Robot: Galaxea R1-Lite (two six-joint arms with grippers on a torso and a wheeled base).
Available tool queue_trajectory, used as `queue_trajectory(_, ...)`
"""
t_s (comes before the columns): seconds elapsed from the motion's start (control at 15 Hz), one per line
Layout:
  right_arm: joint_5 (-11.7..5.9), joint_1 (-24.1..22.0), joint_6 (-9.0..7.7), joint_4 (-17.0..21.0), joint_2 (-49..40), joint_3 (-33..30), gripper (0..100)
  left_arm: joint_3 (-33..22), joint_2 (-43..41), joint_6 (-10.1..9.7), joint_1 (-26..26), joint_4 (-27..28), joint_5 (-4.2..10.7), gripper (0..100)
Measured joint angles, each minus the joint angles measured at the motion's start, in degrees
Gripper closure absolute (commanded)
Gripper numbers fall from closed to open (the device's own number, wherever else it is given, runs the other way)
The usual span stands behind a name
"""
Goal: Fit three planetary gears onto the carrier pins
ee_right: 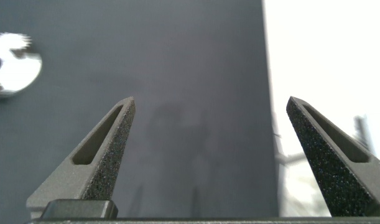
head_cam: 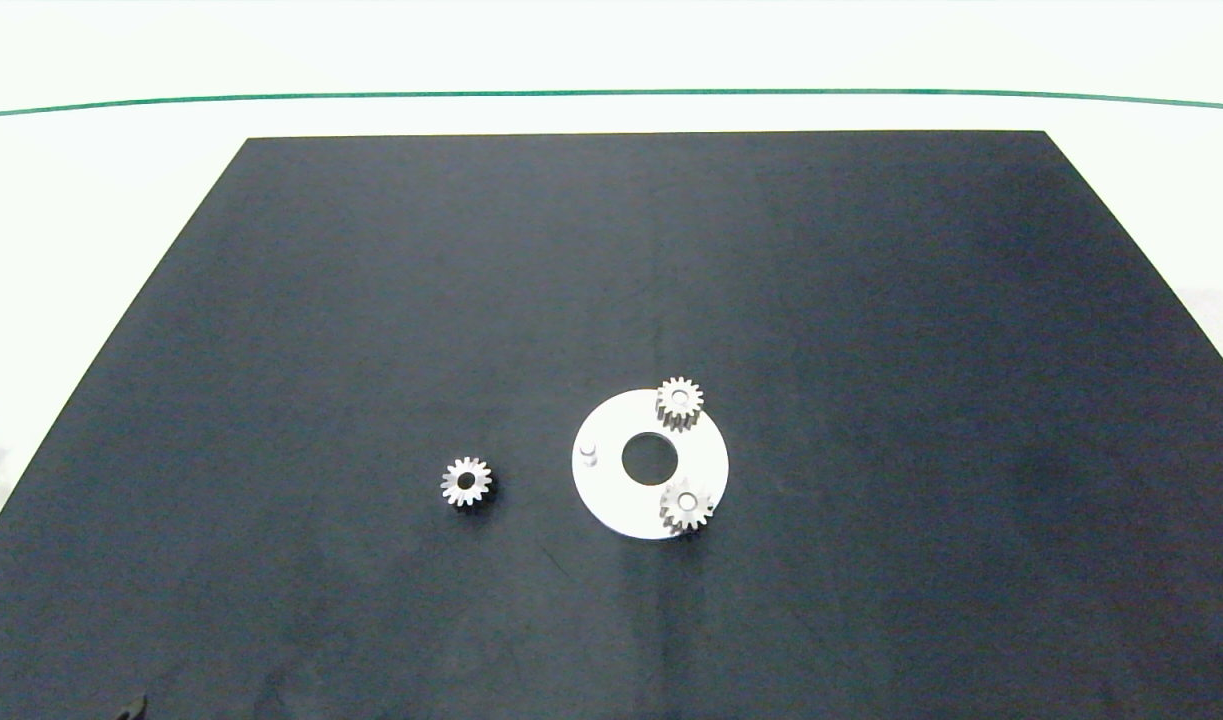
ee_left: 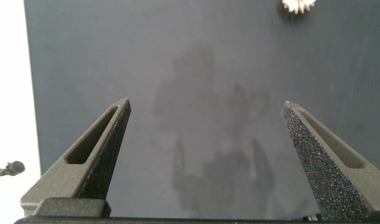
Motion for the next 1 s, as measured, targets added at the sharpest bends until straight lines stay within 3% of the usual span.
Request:
queue_trajectory(0.2,0.11,-7.22,-0.71,4.96,-11.33,1.82,0,1.85,5.53,0.27,-3.63,-3.68,0.01,0)
queue_trajectory(0.47,0.22,-12.81,-0.29,5.79,-18.08,2.56,0,1.83,15.80,0.52,-5.86,-12.04,0.21,0)
queue_trajectory(0.73,0.29,-15.06,2.40,6.01,-20.18,4.07,0,1.88,25.83,0.68,-9.23,-22.65,0.45,0)
queue_trajectory(1.0,0.99,-13.68,3.23,7.53,-20.72,10.24,0,1.69,34.13,0.13,-14.41,-30.78,1.80,0)
